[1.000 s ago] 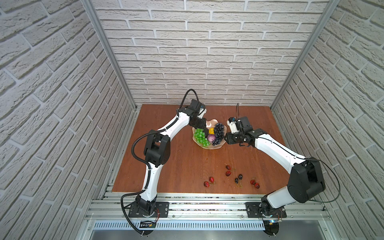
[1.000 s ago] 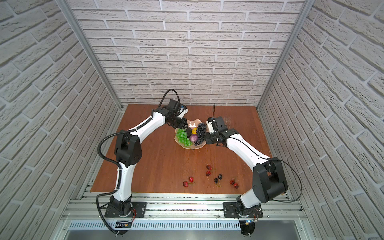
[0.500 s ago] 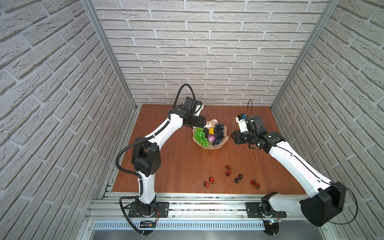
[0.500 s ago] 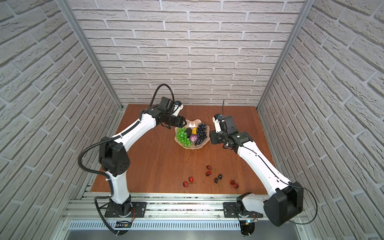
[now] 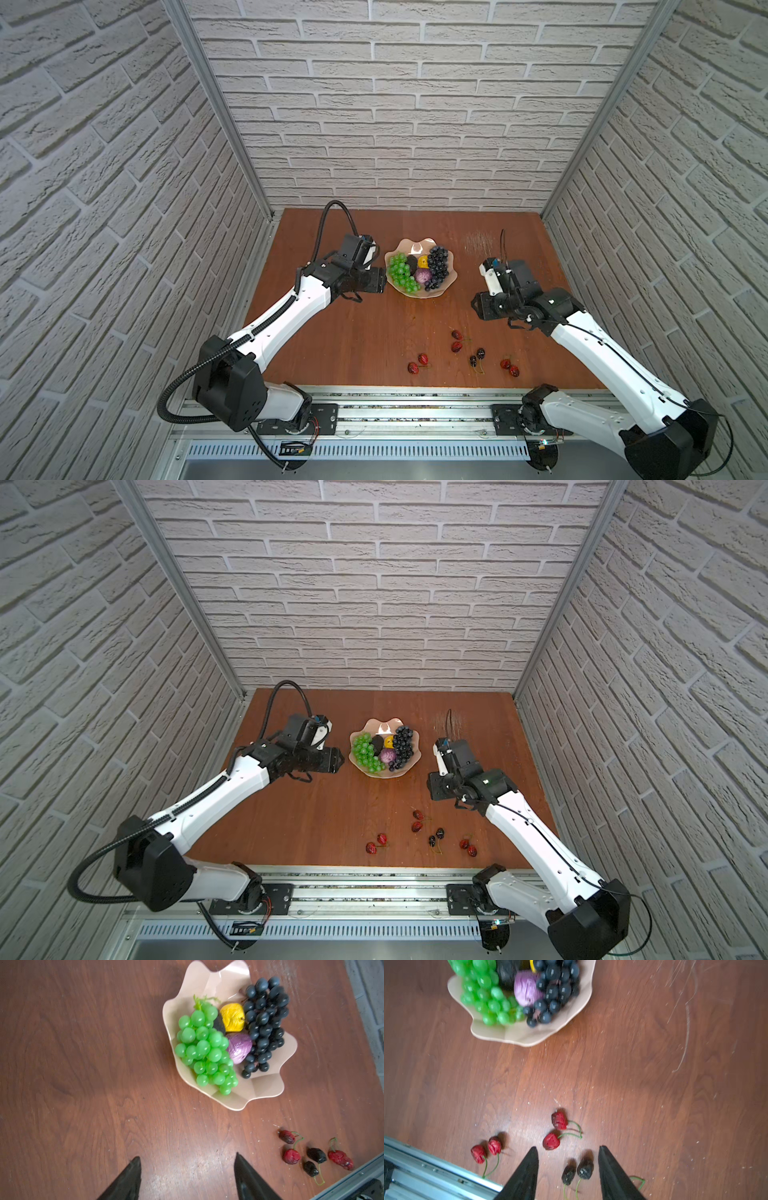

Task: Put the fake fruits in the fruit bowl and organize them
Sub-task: 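Raise the left gripper from the bowl while the right moves to the dark plums, then lower the right gripper onto the dark plums' stems and close on them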

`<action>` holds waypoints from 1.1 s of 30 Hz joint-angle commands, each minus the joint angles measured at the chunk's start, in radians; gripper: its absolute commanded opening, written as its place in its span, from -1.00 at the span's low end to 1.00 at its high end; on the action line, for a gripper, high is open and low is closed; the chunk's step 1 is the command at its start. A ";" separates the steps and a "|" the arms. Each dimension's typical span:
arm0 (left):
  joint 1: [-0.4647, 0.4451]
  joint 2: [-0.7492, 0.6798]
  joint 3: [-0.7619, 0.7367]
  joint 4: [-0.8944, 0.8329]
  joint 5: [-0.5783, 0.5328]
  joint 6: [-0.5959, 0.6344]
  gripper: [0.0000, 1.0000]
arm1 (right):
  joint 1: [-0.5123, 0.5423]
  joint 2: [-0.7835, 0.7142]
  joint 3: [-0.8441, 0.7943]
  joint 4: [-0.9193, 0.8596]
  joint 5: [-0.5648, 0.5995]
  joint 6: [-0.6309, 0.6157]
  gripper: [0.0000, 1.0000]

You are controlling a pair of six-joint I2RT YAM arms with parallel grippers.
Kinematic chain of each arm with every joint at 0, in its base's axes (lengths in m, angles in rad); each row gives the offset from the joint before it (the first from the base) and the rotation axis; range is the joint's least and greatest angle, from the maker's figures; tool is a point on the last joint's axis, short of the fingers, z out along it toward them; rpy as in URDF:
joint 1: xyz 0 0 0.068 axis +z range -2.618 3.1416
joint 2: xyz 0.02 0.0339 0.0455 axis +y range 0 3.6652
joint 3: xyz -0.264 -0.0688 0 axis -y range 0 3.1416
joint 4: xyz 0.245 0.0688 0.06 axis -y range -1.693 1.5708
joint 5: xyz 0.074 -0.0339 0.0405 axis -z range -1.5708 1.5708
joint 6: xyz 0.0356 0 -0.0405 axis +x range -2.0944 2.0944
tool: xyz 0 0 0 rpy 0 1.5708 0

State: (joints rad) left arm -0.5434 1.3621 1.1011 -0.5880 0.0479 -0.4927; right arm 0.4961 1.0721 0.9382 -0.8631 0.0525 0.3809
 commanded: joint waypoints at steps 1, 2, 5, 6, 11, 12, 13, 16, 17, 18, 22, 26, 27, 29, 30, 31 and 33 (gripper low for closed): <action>-0.006 -0.041 -0.042 0.075 -0.041 -0.011 0.41 | 0.091 -0.027 -0.030 -0.055 0.067 0.154 -0.01; -0.006 -0.049 -0.055 0.088 -0.042 -0.008 0.40 | 0.127 -0.032 -0.041 -0.072 0.079 0.197 -0.01; -0.004 -0.070 -0.085 0.130 -0.011 -0.005 0.41 | 0.238 -0.031 -0.052 -0.146 0.132 0.317 0.02; -0.003 -0.073 -0.087 0.134 -0.001 -0.003 0.41 | 0.273 -0.028 -0.052 -0.172 0.155 0.353 0.04; 0.010 -0.087 -0.080 0.126 0.050 -0.027 0.43 | 0.366 -0.020 -0.092 -0.223 0.152 0.488 0.12; 0.014 -0.088 -0.077 0.122 0.062 -0.034 0.43 | 0.366 -0.019 -0.108 -0.215 0.142 0.497 0.13; 0.017 -0.090 -0.070 0.118 0.071 -0.038 0.43 | 0.365 -0.014 -0.125 -0.209 0.141 0.504 0.12; 0.023 -0.099 -0.072 0.129 0.072 -0.035 0.44 | 0.366 0.009 -0.149 -0.208 0.157 0.515 0.18; 0.027 -0.102 -0.079 0.144 0.076 -0.033 0.44 | 0.364 0.020 -0.153 -0.216 0.165 0.527 0.21; 0.029 -0.102 -0.083 0.155 0.079 -0.031 0.45 | 0.365 0.027 -0.156 -0.225 0.171 0.530 0.24; 0.032 -0.095 -0.103 0.187 0.072 -0.043 0.45 | 0.355 0.026 -0.182 -0.205 0.154 0.523 0.25; 0.032 -0.107 -0.130 0.207 0.069 -0.084 0.44 | 0.247 -0.018 -0.277 -0.120 0.036 0.466 0.20; 0.031 -0.113 -0.135 0.209 0.068 -0.091 0.44 | 0.218 -0.033 -0.299 -0.100 0.004 0.451 0.18; 0.031 -0.123 -0.136 0.205 0.058 -0.093 0.45 | 0.172 -0.067 -0.334 -0.056 -0.052 0.427 0.14; 0.031 -0.126 -0.133 0.201 0.054 -0.090 0.44 | 0.161 -0.075 -0.343 -0.045 -0.069 0.419 0.14; 0.031 -0.126 -0.131 0.196 0.049 -0.085 0.45 | 0.151 -0.078 -0.349 -0.039 -0.083 0.415 0.14; 0.031 -0.122 -0.115 0.181 0.044 -0.077 0.45 | 0.139 -0.074 -0.366 -0.031 -0.107 0.408 0.12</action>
State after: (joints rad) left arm -0.5171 1.2636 0.9718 -0.4339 0.1093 -0.5697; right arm 0.6521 1.0080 0.5869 -0.9558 0.0200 0.8219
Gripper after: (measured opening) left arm 0.722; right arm 0.562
